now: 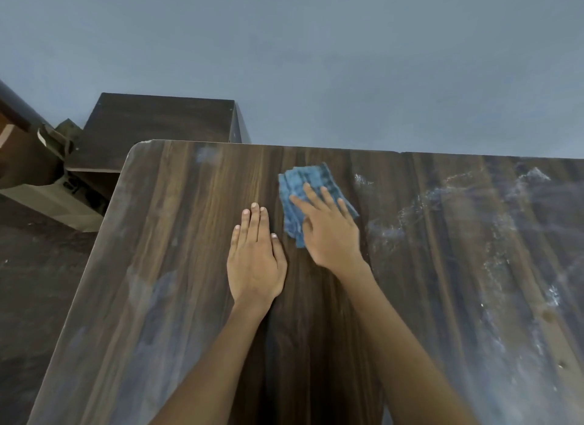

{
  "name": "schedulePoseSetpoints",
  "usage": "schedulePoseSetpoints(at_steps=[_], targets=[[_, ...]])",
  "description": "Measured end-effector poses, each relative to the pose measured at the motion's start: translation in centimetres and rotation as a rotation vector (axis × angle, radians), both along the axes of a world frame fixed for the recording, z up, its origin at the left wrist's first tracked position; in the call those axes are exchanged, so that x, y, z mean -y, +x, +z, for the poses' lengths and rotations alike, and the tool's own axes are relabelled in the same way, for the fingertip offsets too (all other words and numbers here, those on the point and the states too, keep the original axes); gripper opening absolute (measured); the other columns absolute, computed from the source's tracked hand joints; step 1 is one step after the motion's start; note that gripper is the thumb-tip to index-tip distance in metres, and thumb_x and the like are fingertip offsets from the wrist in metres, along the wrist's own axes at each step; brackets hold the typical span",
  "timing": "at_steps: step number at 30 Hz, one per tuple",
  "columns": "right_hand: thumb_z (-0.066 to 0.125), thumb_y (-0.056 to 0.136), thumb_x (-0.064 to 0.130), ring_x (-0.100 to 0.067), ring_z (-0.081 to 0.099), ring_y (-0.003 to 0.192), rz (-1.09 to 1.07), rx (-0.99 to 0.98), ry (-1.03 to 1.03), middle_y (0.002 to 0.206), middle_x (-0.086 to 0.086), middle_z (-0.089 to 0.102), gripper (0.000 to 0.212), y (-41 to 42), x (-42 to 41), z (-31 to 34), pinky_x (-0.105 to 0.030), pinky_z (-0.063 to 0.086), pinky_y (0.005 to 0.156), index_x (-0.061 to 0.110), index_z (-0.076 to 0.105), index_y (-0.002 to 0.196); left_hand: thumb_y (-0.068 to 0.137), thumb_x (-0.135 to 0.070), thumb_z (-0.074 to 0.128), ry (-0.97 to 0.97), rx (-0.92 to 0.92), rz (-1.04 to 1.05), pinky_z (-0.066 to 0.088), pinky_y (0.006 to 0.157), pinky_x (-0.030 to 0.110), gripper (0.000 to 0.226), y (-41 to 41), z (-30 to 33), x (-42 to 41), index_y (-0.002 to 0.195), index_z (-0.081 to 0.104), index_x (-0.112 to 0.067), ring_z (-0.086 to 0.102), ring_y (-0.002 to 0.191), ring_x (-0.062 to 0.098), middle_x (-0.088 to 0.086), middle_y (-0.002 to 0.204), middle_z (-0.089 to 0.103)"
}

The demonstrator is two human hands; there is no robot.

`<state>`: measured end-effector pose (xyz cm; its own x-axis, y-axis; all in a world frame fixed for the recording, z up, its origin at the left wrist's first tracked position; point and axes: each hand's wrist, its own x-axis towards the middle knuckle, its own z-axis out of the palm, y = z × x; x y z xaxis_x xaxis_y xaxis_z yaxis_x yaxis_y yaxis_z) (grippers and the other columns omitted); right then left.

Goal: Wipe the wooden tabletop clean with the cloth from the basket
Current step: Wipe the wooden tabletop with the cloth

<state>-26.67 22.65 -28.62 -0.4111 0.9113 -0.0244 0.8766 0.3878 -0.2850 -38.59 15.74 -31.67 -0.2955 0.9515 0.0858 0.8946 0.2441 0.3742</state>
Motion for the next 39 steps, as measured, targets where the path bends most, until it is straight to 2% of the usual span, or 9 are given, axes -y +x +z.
schedulePoseSetpoints(at_steps=[4,7,10,16,24,29,32,36,39], targets=[[0.036,0.097,0.024,-0.021,0.006,0.145,-0.263,-0.009,-0.053,0.158,0.001,0.013,0.039,1.0,-3.3,0.0,-0.043,0.007,0.117,0.026,0.037,0.136,0.093,-0.03,0.017,0.003,-0.028,-0.001,0.012,0.114,0.031,0.055,0.1,-0.1,0.0,0.143,0.025,-0.009,0.018,0.141,0.016,0.005,0.151,0.025],[0.033,0.097,0.028,-0.026,0.0,0.145,-0.354,0.007,-0.108,0.159,-0.004,0.006,0.051,-1.0,-7.8,0.2,-0.048,0.002,0.115,0.017,0.024,0.146,0.092,-0.029,0.015,0.003,-0.031,0.006,0.011,0.114,0.031,0.056,0.1,-0.1,0.0,0.143,0.025,-0.009,0.019,0.141,0.016,0.005,0.151,0.025],[0.029,0.099,0.031,-0.028,-0.002,0.145,-0.244,0.045,-0.102,0.159,-0.003,0.001,0.059,-3.7,-9.7,0.1,-0.05,0.001,0.114,0.019,0.005,0.151,0.091,-0.029,0.015,0.003,-0.027,0.015,0.013,0.114,0.032,0.057,0.3,-0.1,-0.1,0.143,0.027,-0.008,0.02,0.141,0.017,0.006,0.151,0.026],[0.028,0.1,0.029,-0.022,0.0,0.145,0.086,0.099,0.036,0.159,0.0,0.005,0.055,-4.2,-2.5,-0.6,-0.043,0.001,0.116,0.023,0.008,0.151,0.093,-0.027,0.018,-0.005,-0.028,0.006,0.009,0.114,0.03,0.055,0.1,-0.2,0.0,0.144,0.022,-0.008,0.017,0.141,0.016,0.006,0.152,0.023],[0.021,0.102,0.032,-0.026,-0.003,0.145,-0.35,0.099,-0.032,0.159,0.0,0.002,0.052,-0.9,-4.7,-1.0,-0.046,-0.002,0.115,0.024,0.007,0.151,0.095,-0.024,0.023,-0.004,-0.018,0.004,0.009,0.115,0.03,0.051,0.1,0.0,0.1,0.144,0.023,-0.008,0.016,0.142,0.016,0.006,0.152,0.022],[0.021,0.102,0.033,-0.023,0.004,0.145,-0.014,0.077,0.004,0.158,0.0,0.011,0.048,-1.0,-1.5,-0.9,-0.041,-0.001,0.116,0.023,0.017,0.149,0.097,-0.02,0.027,-0.009,0.01,-0.007,0.009,0.116,0.031,0.049,0.1,0.3,0.2,0.144,0.023,-0.008,0.013,0.142,0.015,0.006,0.153,0.02],[0.026,0.1,0.037,-0.018,0.018,0.143,0.08,0.035,0.07,0.153,0.005,0.028,0.046,1.2,4.6,-1.2,-0.038,0.01,0.115,0.028,0.03,0.145,0.095,-0.016,0.029,0.004,0.025,-0.009,0.011,0.117,0.031,0.049,0.0,0.4,0.3,0.143,0.027,-0.006,0.016,0.142,0.016,0.007,0.152,0.024],[0.044,0.09,0.039,-0.02,0.047,0.124,-0.163,0.019,0.165,0.133,0.005,0.054,0.04,3.5,6.1,-1.4,-0.038,0.04,0.096,0.027,0.054,0.126,0.094,-0.013,0.032,0.032,0.056,-0.003,0.014,0.116,0.031,0.047,0.1,0.5,0.6,0.141,0.03,-0.006,0.019,0.141,0.016,0.007,0.15,0.028],[0.044,0.086,0.037,-0.032,0.047,0.12,-0.328,0.006,0.153,0.129,-0.009,0.054,0.047,1.6,2.9,-1.1,-0.045,0.039,0.097,0.017,0.053,0.127,0.094,-0.012,0.033,0.038,0.05,-0.002,0.015,0.116,0.032,0.047,0.1,0.6,0.7,0.141,0.031,-0.006,0.021,0.14,0.017,0.008,0.15,0.029]])
